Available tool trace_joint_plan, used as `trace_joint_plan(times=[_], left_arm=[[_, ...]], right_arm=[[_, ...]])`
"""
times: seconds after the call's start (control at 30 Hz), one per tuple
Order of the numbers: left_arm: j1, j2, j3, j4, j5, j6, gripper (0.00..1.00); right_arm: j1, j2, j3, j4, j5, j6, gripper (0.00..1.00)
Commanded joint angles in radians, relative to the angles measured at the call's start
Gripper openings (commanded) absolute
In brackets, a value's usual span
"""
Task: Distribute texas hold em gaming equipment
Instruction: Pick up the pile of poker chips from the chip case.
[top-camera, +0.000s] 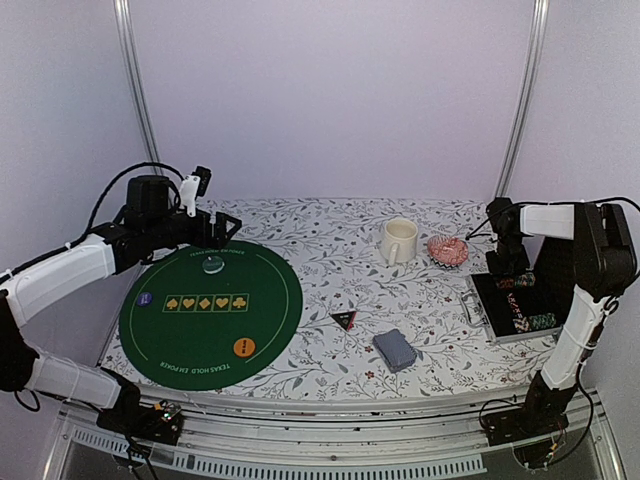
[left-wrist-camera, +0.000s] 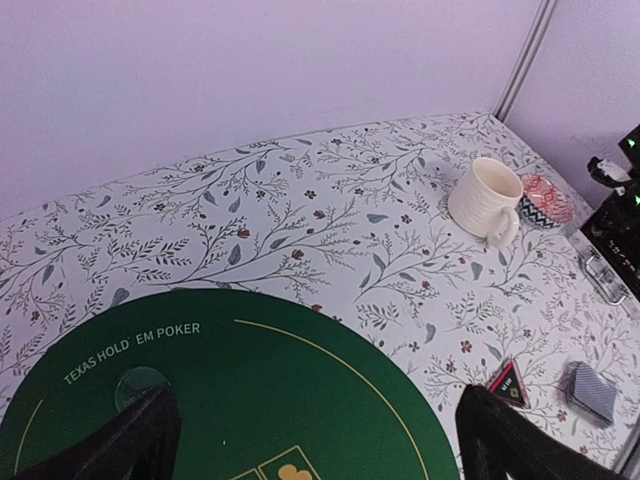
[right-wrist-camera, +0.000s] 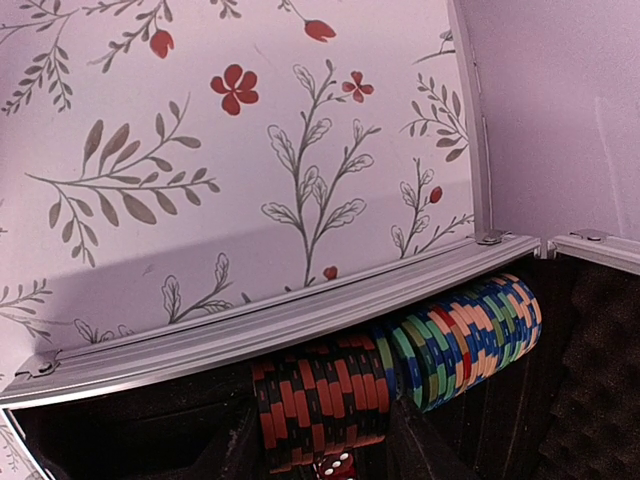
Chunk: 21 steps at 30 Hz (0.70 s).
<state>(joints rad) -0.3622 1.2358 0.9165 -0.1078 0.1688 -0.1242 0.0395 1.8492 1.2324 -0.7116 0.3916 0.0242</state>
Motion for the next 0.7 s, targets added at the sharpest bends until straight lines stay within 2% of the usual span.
trace_joint_plan(times=[0.0,0.13,0.43,0.67], left_arm=[[0.016,0.007,-0.002,0.02,0.022,0.005,0.98],[0.019,0.01,-0.002,0.019,0.032,0.003,0.98],[0.024,0.022,-0.001,0.021,0.057,-0.003,0.98],[0.026,0.027,-0.001,0.021,0.066,-0.005,0.98]], right_arm=[[0.009,0.011,-0.012,-0.013,-0.007,0.01,0.39],[0.008,0.009,-0.014,-0.011,-0.059,0.007,0.4],[0.005,0.007,-0.011,-0.015,0.007,0.01,0.51],[-0.004,0.022,-0.014,-0.015,-0.007,0.014,0.54]])
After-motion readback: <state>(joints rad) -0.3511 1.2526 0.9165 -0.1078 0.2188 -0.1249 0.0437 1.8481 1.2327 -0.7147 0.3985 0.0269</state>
